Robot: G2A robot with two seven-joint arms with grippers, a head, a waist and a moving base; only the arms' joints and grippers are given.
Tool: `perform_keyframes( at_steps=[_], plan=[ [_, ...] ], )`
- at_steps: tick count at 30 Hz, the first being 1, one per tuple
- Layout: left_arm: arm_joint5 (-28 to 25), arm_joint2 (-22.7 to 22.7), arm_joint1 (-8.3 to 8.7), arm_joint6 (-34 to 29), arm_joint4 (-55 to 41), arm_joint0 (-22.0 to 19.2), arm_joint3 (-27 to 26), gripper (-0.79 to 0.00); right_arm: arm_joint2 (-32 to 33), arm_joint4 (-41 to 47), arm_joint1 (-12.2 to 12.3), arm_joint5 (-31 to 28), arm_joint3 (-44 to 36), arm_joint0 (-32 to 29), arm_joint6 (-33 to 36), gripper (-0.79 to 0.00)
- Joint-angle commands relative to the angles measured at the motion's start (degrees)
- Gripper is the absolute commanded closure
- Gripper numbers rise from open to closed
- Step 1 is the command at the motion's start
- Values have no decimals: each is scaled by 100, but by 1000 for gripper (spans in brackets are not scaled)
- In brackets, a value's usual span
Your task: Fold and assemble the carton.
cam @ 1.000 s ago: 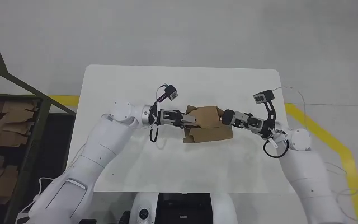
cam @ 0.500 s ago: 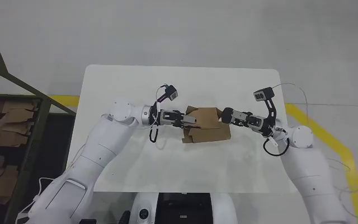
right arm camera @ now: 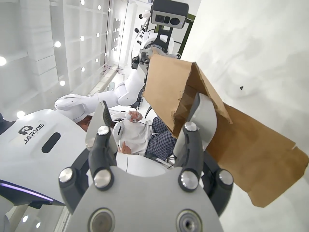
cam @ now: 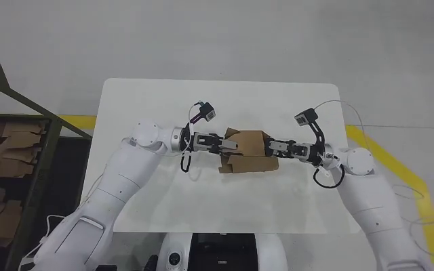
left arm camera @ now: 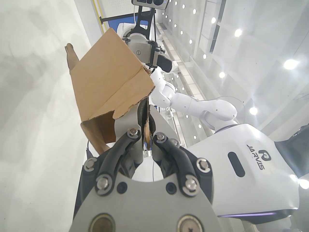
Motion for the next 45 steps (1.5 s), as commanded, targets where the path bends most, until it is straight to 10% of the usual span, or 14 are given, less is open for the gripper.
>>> perform_keyframes(
  at_steps=[1, 23, 30, 32, 33, 34, 35, 45],
  plan=[
    [-3, 6, 0, -32, -6, 4, -12, 0, -80, 135, -1, 79, 36, 50, 79, -557],
    [46, 60, 12, -303, -55, 44, -48, 0, -819, 223, 22, 442, 653, 676, 443, 0],
    [74, 59, 5, -382, -220, 34, 6, -6, -945, 221, 66, 444, 668, 724, 444, 0],
    [76, 56, 5, -390, -239, 29, 22, -200, -970, 247, 80, 447, 672, 729, 447, 0],
    [67, 49, 3, -378, -262, 31, 27, -357, -981, 257, 87, 445, 671, 730, 445, 0],
    [55, 46, 3, -379, -278, 33, 25, -683, -990, 266, 94, 439, 672, 731, 439, 0],
    [55, 43, 3, -384, -288, 33, 28, -785, -990, 282, 101, 419, 698, 727, 419, 0],
    [-40, -4, -7, -479, -530, 29, 15, -785, -1057, 175, 119, 140, 893, 762, 140, 0]
  ],
)
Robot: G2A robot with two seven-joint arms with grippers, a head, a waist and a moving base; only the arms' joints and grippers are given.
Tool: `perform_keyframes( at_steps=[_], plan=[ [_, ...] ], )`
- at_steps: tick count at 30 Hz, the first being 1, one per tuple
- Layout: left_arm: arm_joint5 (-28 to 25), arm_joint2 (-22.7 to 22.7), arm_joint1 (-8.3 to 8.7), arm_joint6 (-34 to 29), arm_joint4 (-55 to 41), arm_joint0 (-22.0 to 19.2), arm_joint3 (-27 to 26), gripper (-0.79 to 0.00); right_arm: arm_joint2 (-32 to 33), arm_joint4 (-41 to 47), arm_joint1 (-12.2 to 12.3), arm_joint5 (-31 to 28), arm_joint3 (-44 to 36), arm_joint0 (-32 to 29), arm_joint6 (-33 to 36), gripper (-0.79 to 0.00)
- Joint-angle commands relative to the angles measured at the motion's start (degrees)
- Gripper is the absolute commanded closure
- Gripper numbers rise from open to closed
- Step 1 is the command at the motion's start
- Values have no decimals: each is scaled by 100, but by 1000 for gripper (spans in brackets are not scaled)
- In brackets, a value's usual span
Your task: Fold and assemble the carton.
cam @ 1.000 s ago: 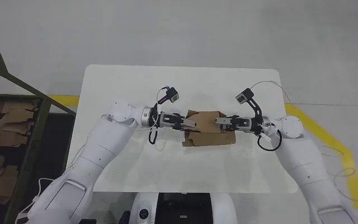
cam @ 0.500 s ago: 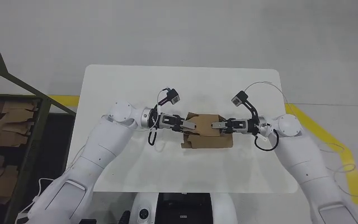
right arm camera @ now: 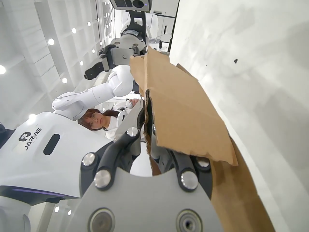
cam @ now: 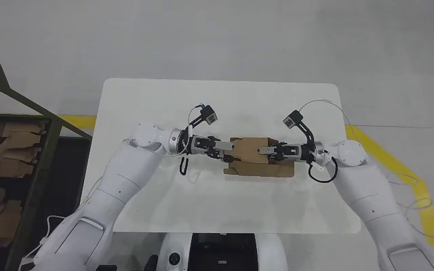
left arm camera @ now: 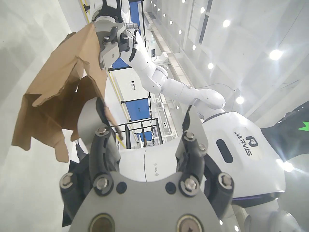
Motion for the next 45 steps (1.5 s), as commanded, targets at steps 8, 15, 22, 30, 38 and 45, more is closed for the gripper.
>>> perform_keyframes(
  at_steps=[8, 15, 22, 30, 38, 45],
  plan=[
    [-80, -31, -16, 25, -162, -9, -71, -785, -42, -234, -18, -254, 125, -10, -296, 0],
    [-139, 77, -72, 123, -244, -55, -109, -785, -76, -425, -43, -193, -105, -143, -712, 0],
    [-190, 184, -121, 252, -161, -131, -94, -785, -20, -558, -34, -86, -499, -351, -1063, 0],
    [-156, 206, -140, 361, -65, -151, -170, -785, 91, -681, 3, 6, -952, -653, -1278, 0],
    [-109, 213, -150, 387, -24, -147, -202, -785, 182, -702, 21, 87, -1193, -835, -1413, 0],
    [-339, -26, -112, 831, 5, 37, -270, -785, 339, -557, 33, 125, -1128, -855, -1488, 0]
  ],
)
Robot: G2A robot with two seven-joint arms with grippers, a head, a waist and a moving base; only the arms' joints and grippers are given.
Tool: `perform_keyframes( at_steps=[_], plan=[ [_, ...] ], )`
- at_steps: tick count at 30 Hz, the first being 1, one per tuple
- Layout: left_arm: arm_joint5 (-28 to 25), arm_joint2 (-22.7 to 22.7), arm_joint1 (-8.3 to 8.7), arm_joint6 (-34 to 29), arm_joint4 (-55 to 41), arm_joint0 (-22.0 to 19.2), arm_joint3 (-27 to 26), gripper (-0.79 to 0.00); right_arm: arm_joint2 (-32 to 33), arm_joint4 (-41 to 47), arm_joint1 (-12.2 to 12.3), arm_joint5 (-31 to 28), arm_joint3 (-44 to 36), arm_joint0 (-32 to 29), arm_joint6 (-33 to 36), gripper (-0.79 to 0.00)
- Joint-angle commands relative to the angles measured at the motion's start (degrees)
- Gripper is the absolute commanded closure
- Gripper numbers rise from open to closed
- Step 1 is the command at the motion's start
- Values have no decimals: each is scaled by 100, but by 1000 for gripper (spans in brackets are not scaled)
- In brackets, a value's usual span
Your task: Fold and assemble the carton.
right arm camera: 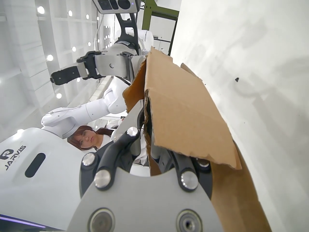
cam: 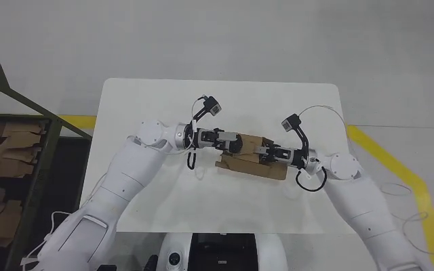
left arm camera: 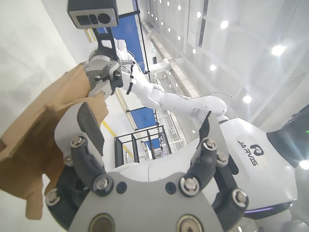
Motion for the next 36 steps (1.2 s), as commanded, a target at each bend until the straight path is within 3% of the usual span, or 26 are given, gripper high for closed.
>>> perform_keyframes(
  at_steps=[1, 9, 36],
  plan=[
    [-57, -89, 17, 89, -115, 110, -36, -785, 54, 84, 3, 14, 15, -17, -37, 0],
    [-93, -391, 63, 413, -375, 410, -69, -785, 176, 301, 7, -15, -57, -142, -47, 0],
    [39, -292, -3, 477, -280, 332, 96, -785, -6, 576, -34, 28, -483, -398, 652, 0]
  ],
)
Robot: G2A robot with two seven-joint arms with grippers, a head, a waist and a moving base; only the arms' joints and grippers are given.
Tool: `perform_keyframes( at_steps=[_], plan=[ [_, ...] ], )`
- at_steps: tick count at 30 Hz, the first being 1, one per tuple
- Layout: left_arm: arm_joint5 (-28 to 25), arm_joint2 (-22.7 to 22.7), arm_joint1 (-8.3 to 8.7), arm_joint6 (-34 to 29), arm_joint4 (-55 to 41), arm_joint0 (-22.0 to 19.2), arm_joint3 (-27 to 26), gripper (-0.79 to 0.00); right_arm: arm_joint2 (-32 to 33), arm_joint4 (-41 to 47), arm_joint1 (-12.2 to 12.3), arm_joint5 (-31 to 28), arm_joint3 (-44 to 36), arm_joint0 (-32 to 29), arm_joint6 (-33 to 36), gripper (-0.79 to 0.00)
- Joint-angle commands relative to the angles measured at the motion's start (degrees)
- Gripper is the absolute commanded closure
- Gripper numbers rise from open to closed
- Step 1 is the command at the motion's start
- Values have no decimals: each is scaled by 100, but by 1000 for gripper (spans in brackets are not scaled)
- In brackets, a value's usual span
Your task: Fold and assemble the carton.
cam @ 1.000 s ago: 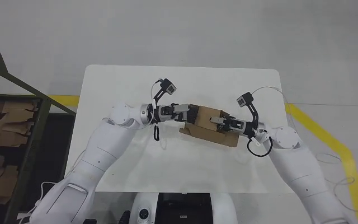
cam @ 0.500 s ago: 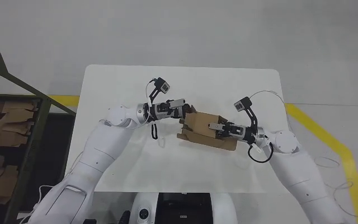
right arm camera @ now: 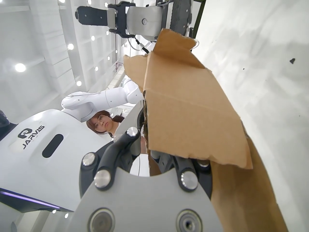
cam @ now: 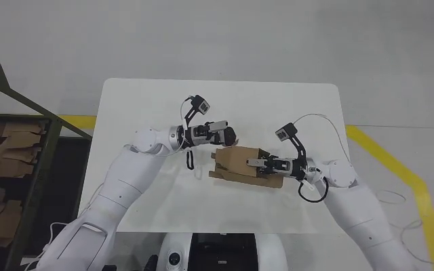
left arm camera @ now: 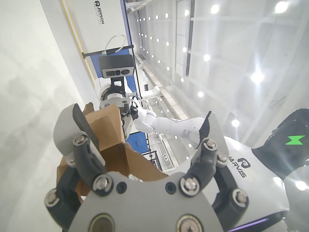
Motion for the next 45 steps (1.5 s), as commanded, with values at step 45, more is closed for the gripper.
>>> perform_keyframes(
  at_steps=[45],
  plan=[
    [520, 196, -165, -711, -737, -232, 631, -785, 422, -214, -130, -21, 620, 220, -1657, 0]
  ],
)
